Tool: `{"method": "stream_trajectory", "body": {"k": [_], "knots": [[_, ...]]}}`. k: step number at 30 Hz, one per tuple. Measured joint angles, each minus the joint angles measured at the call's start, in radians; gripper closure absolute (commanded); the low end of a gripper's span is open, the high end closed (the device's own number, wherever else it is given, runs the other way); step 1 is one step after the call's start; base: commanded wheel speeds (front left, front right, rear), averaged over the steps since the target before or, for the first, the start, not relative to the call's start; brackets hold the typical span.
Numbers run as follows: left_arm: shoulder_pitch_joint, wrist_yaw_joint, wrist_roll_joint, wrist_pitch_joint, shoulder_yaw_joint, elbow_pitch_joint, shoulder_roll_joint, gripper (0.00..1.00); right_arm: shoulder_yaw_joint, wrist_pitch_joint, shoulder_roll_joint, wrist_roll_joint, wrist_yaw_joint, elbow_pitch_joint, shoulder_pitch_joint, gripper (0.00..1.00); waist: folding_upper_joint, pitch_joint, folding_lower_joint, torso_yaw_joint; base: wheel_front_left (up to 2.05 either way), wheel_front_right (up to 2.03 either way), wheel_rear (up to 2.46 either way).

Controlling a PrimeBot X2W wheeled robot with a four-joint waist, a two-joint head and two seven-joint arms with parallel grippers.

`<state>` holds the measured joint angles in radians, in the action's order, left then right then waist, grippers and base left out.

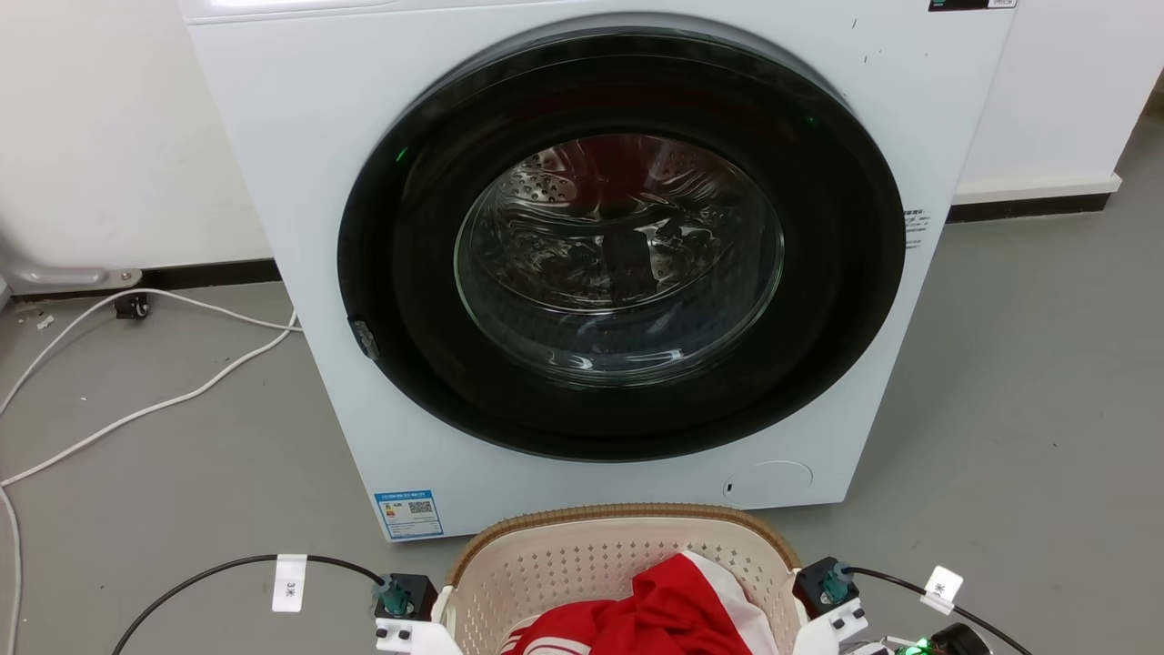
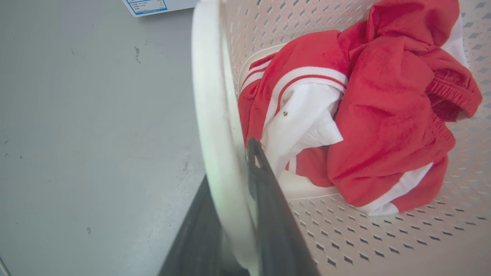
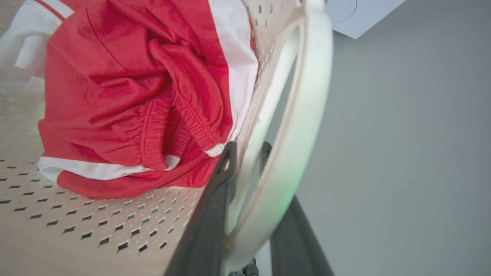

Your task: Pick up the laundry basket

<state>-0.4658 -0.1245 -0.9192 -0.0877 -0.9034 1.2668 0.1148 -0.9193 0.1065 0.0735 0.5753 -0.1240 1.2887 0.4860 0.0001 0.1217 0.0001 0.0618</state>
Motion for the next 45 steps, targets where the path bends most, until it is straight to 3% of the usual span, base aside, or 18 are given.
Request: {"method": "stream_trajectory", "body": {"k": [45], "knots": [[-0.005, -0.002, -0.077, 0.012, -0.073, 0.009, 0.009, 1.0, -0.039, 0.001, 0.005, 0.058, 0.0, 0.001, 0.0, 1.0, 0.0, -0.009, -0.0001, 0.0, 0.0, 0.0, 0.0]]}}
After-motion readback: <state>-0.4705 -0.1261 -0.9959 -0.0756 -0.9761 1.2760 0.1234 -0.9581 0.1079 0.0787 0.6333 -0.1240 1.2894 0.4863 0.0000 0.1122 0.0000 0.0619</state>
